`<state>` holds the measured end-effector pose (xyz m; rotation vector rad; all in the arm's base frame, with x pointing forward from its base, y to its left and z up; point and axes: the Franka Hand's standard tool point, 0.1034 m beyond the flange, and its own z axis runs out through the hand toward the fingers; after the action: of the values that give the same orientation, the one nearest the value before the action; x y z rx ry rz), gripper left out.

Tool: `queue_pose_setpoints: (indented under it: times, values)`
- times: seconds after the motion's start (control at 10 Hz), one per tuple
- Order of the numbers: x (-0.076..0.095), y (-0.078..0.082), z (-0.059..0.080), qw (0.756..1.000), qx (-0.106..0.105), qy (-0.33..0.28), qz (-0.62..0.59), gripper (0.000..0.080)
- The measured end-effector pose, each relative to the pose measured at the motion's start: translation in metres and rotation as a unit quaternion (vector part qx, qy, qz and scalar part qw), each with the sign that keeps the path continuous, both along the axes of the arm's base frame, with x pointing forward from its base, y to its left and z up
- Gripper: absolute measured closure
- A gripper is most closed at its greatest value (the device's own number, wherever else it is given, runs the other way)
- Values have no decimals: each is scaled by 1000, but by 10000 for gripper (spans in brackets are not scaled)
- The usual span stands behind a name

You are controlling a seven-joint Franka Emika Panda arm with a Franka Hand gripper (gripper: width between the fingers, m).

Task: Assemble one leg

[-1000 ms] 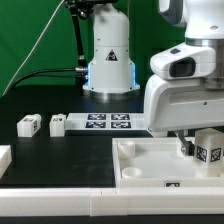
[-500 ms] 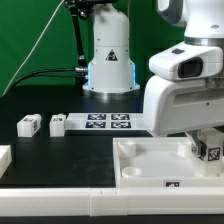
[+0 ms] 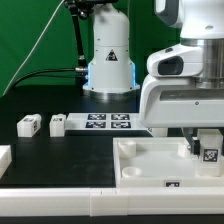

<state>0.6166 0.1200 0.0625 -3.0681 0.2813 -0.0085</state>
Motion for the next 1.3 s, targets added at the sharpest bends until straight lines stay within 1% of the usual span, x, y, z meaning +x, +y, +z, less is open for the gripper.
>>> queue_pose_setpoints:
  times: [0.1, 0.2, 0.4, 0.6, 0.7, 0.8, 0.9, 1.0, 1.1, 1.2, 1.3]
  values:
    - [0, -1, 0, 996, 0, 5, -84, 506]
    - [1, -3, 0, 991, 3, 7, -132, 506]
    - [1, -5, 0, 963, 7, 18, -269, 506]
    - [2, -6, 0, 940, 12, 24, -340, 506]
    - [2, -7, 0, 934, 16, 27, -355, 506]
    - [2, -6, 0, 937, 16, 26, -349, 506]
    - [2, -6, 0, 945, 16, 25, -327, 390]
    - [2, -5, 0, 947, 17, 22, -319, 254]
    - [3, -4, 0, 957, 18, 16, -288, 254]
    - [3, -3, 1, 979, 17, 9, -204, 171]
    - [3, -1, 1, 989, 17, 5, -149, 156]
